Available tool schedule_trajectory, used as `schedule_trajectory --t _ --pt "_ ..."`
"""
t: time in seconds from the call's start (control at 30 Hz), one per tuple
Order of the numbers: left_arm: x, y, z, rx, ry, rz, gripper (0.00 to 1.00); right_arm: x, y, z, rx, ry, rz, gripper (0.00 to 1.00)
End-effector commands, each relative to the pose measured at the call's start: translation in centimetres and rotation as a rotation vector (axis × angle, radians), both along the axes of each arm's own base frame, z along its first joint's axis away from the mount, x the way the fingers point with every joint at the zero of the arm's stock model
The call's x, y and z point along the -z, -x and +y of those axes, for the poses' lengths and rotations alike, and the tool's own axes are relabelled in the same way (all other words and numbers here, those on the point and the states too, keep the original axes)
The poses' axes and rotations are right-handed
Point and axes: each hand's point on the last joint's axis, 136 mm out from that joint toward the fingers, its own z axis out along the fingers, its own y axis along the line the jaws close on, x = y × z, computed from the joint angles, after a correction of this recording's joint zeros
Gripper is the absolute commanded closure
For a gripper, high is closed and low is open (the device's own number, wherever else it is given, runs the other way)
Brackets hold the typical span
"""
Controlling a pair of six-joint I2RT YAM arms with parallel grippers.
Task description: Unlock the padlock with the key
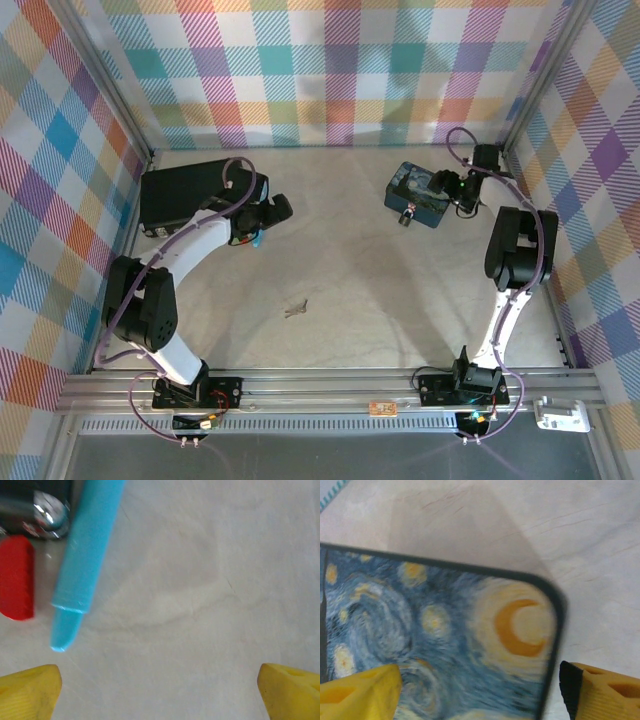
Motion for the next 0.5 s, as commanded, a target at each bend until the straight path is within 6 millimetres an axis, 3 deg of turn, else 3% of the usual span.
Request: schedule_trajectory --t 0.0,0.3,0.47 --pt "-1.8 -0.4 -2.2 0.061 0.089 -0.048 0.0 0.7 0.5 2.3 -0.101 0.008 0.035 0.22" --pt "-1.3 -1.6 -3.3 0.052 0.141 -0.074 0.0 2.3 3.4 7.1 -0.276 0.075 0.084 0.32" --pt "-1.2 -1.8 -3.5 0.042 0.152 -0.067 0.0 2.2 4.9 11.5 -0.394 0.043 0.063 0.35"
